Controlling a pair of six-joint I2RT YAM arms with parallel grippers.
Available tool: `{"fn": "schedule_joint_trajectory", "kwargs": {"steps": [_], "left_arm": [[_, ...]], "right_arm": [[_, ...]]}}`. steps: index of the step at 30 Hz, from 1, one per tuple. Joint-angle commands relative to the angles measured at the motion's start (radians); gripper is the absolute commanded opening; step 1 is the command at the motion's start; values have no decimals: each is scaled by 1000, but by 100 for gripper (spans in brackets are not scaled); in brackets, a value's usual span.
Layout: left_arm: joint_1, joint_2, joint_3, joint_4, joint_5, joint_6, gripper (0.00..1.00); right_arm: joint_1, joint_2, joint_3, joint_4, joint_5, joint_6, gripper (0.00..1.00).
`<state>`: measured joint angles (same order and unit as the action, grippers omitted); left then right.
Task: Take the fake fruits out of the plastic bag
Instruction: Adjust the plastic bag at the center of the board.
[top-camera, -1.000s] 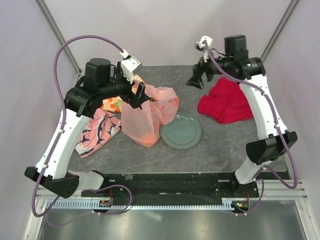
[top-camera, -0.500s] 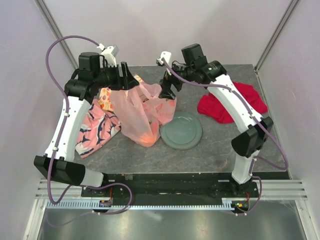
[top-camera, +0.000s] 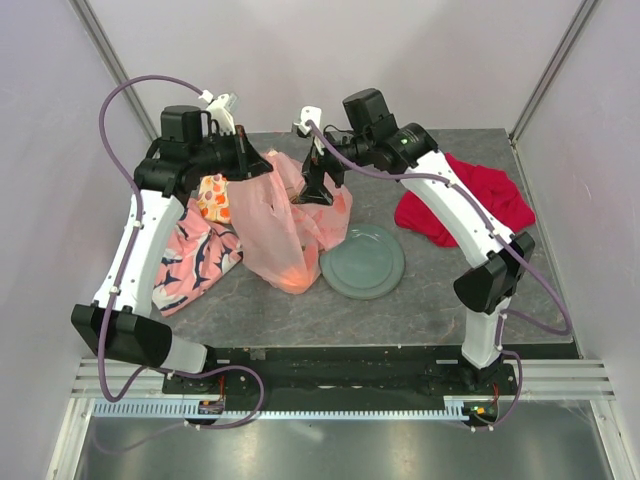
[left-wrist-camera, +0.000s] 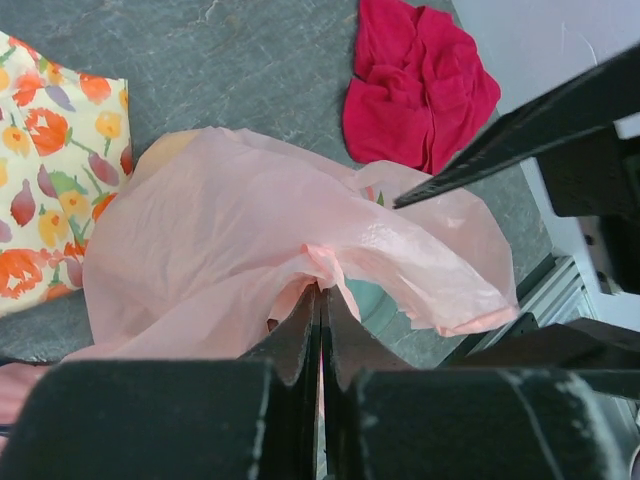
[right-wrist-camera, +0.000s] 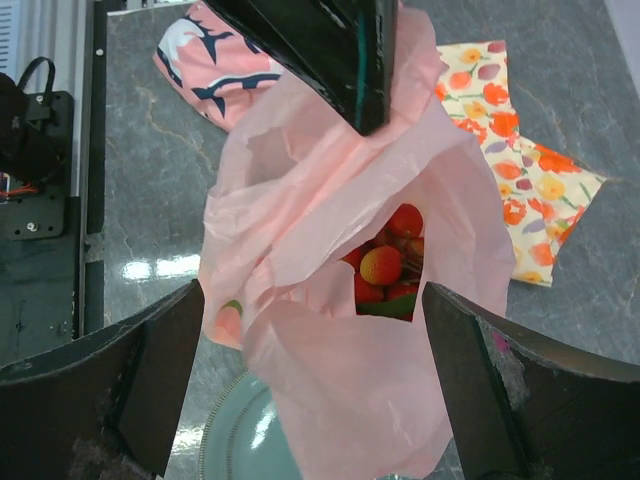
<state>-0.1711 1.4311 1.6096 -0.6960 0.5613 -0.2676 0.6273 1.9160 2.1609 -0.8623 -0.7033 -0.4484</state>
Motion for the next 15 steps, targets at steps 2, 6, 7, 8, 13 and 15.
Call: {"fn": "schedule_joint_trajectory", "kwargs": {"steps": [2,6,7,8,13,15], "left_arm": [[10,-14,-2,39,43,7,2],[12,-12,-8,41,57,18,2],[13,-8,-5,43,64,22,2],[16,-1,1,47,75,30,2],[16,106,62,98,167,22,2],[16,193,134,112,183,30,2]], "right_arm": [[15,-97,4,14,-39,-1,98],[46,-46,-15,34,51,34,98],[51,-32,-12,57,76,48,98],[51,-19,-10,66,112,60,97],[20,116,71,115,178,178,55],[-26,149,86,167,214,259,0]]}}
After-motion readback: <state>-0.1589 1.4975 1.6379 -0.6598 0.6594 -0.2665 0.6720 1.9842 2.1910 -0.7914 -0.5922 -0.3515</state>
